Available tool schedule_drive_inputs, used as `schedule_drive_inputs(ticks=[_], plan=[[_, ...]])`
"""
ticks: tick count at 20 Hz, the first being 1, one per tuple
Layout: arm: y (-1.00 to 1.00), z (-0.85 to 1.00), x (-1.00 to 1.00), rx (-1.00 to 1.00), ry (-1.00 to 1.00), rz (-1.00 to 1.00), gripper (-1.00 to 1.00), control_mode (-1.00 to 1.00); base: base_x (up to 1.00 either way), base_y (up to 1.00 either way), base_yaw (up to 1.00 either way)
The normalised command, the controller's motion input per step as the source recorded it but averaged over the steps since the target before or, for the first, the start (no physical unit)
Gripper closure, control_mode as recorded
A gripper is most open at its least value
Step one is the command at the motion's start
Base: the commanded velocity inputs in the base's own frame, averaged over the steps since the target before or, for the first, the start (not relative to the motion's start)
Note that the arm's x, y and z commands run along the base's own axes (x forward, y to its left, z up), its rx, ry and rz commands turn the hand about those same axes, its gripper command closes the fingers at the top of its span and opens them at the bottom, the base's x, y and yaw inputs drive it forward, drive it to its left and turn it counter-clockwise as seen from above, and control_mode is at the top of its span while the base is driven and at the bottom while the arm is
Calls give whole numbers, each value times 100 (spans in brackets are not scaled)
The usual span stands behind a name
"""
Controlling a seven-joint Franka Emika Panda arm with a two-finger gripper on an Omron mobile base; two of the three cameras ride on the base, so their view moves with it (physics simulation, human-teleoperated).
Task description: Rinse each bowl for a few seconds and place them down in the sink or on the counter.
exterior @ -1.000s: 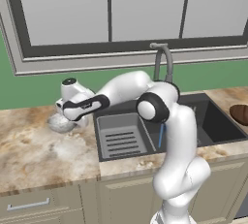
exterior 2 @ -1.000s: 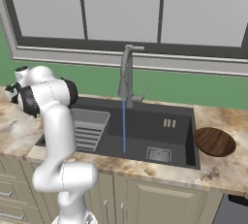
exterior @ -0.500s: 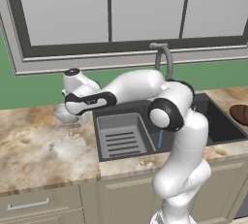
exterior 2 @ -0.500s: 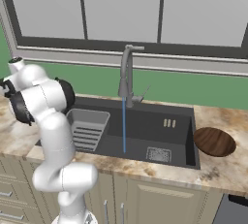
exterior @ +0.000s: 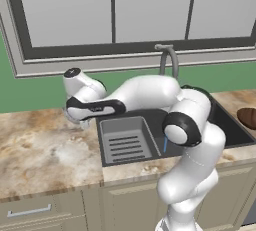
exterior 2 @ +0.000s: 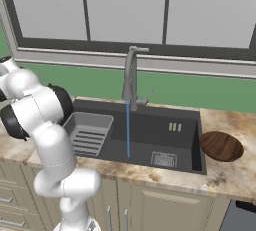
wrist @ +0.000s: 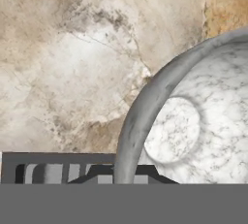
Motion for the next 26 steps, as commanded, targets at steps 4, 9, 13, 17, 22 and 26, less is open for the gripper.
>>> schedule_drive_inputs(ticks=[4, 9, 13, 17, 22, 26], plan=[[-39, 14, -43, 0, -2, -24, 100, -100, 0, 0, 0], [-53, 6, -28, 0, 0, -21, 100, -100, 0, 0, 0], [-47, 0, -7, 0, 4, -15, 100, -100, 0, 0, 0], [-35, 0, -4, -1, 2, -13, 100, -100, 0, 0, 0], [-35, 0, -2, 0, 3, -12, 100, -100, 0, 0, 0], [-44, 0, -1, 0, 3, -11, 100, -100, 0, 0, 0]])
